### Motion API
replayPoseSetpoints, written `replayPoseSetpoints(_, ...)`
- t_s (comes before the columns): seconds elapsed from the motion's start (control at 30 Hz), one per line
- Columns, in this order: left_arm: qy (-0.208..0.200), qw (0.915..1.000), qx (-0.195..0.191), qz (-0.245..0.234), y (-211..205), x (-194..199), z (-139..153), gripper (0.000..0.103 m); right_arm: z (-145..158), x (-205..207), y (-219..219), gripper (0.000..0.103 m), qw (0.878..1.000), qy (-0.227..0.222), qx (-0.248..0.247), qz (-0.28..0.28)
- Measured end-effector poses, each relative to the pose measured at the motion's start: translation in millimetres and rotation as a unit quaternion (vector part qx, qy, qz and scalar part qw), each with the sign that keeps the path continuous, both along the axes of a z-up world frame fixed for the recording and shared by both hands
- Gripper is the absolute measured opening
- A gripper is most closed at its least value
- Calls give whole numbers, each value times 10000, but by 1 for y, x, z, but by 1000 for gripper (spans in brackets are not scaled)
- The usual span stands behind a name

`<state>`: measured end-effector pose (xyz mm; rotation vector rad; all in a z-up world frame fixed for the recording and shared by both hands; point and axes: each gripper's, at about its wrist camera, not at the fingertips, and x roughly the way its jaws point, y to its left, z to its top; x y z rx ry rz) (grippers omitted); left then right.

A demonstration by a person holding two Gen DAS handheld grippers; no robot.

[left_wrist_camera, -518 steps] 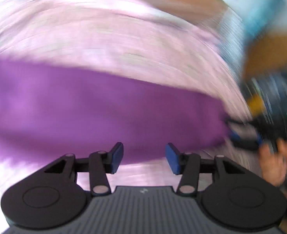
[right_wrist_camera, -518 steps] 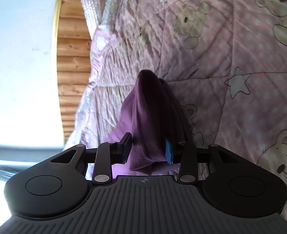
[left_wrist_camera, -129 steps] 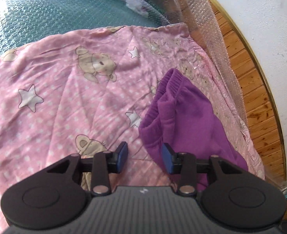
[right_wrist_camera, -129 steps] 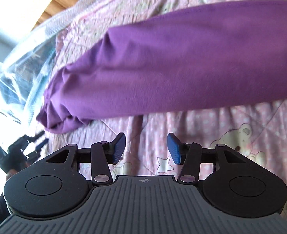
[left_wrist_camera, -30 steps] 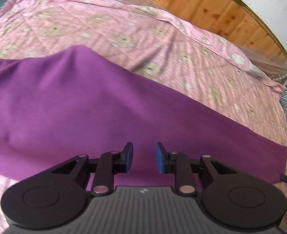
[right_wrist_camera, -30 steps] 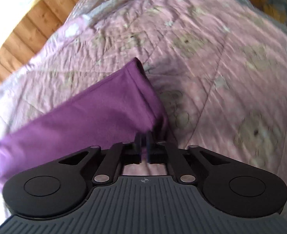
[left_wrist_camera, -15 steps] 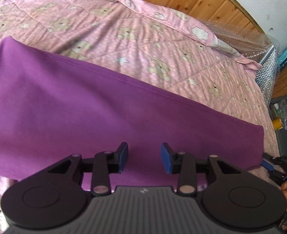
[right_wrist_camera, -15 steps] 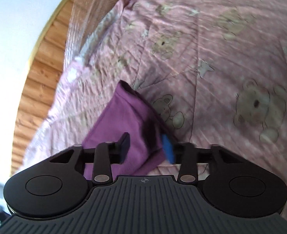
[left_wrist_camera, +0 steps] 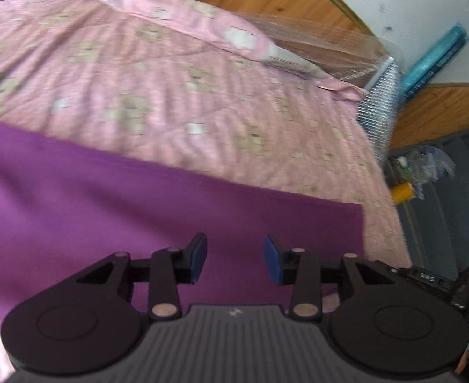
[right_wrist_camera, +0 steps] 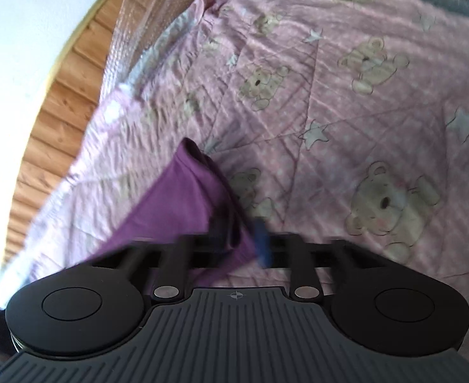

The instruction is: Fold clothes

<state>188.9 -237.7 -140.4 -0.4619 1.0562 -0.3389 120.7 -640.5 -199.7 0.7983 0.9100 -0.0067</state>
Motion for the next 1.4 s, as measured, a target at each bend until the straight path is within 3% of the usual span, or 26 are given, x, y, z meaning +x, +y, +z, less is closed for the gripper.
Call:
replayPoseSetpoints(0.07, -50, 9996, -87, -261, -28, 13, 3, 40, -4, 6, 6, 48, 9999, -47, -104, 60)
replayPoseSetpoints(0.13, -97, 9983, -173, -539, -57, 27, 7, 41, -8, 13, 16, 40, 9992, -13, -298, 268)
replayPoseSetpoints(0.2, -141, 9964, -241, -803, -88, 40, 11, 46, -5, 14, 27, 17, 9968, -28, -678, 427)
replayPoseSetpoints(0.23, -164, 9952, -266, -932, -104, 47, 13, 47, -1, 13, 32, 12, 9951, -78, -846, 506)
replayPoseSetpoints(0.33, -262, 9905, -268, -1320, -147, 61, 18, 57, 21, 8, 52, 7, 9828, -469, -1544, 897)
replayPoseSetpoints(0.37, -304, 9884, -227, -1469, -160, 64, 17, 59, 28, 6, 61, 0, 9760, -589, -1810, 1058)
replayPoseSetpoints(0.5, -326, 9804, 182, -1936, -204, 75, 4, 59, 42, 0, 94, 0, 9487, -909, -2502, 1707)
replayPoseSetpoints(0.6, -159, 9750, 402, -2180, -222, 80, -12, 58, 37, -4, 110, 0, 9368, -948, -2753, 1942)
replayPoseSetpoints(0.63, -136, 9743, 472, -2198, -223, 81, -14, 58, 35, -4, 110, 0, 9368, -924, -2823, 1851)
replayPoseSetpoints(0.7, -26, 9790, 321, -2013, -215, 84, -19, 58, 35, -5, 95, 17, 9528, -817, -2615, 1310)
replayPoseSetpoints(0.73, 28, 9811, 245, -1920, -211, 85, -21, 58, 31, -6, 82, 19, 9629, -722, -2392, 1019)
replayPoseSetpoints(0.8, 187, 9840, 158, -1766, -204, 88, -27, 58, 24, -8, 57, 41, 9789, -527, -1929, 431)
replayPoseSetpoints(0.9, 432, 9864, 65, -1586, -196, 94, -37, 58, 6, -7, 32, 41, 9902, -326, -1356, 88)
replayPoseSetpoints(1.03, 545, 9864, -175, -1538, -191, 100, -38, 58, -4, 0, 27, 39, 9946, -463, -897, 236)
replayPoseSetpoints(1.07, 526, 9850, -150, -1637, -194, 100, -35, 59, -2, 3, 32, 15, 9930, -484, -1004, 383)
replayPoseSetpoints(1.1, 491, 9821, -88, -1819, -200, 100, -31, 59, 0, 6, 37, 9, 9911, -505, -1113, 531)
replayPoseSetpoints(1.23, 418, 9621, 622, -2620, -234, 95, -27, 59, 25, -3, 74, 8, 9658, -932, -2134, 1142)
replayPoseSetpoints(1.33, 351, 9462, 1371, -2911, -251, 91, -33, 49, 34, -6, 99, 8, 9502, -1187, -2449, 1516)
replayPoseSetpoints(1.37, 332, 9457, 1552, -2837, -248, 89, -35, 19, 35, -5, 106, 8, 9459, -1230, -2524, 1624)
replayPoseSetpoints(1.4, 318, 9456, 1698, -2758, -245, 88, -38, 9, 35, -4, 112, 8, 9431, -1248, -2568, 1706)
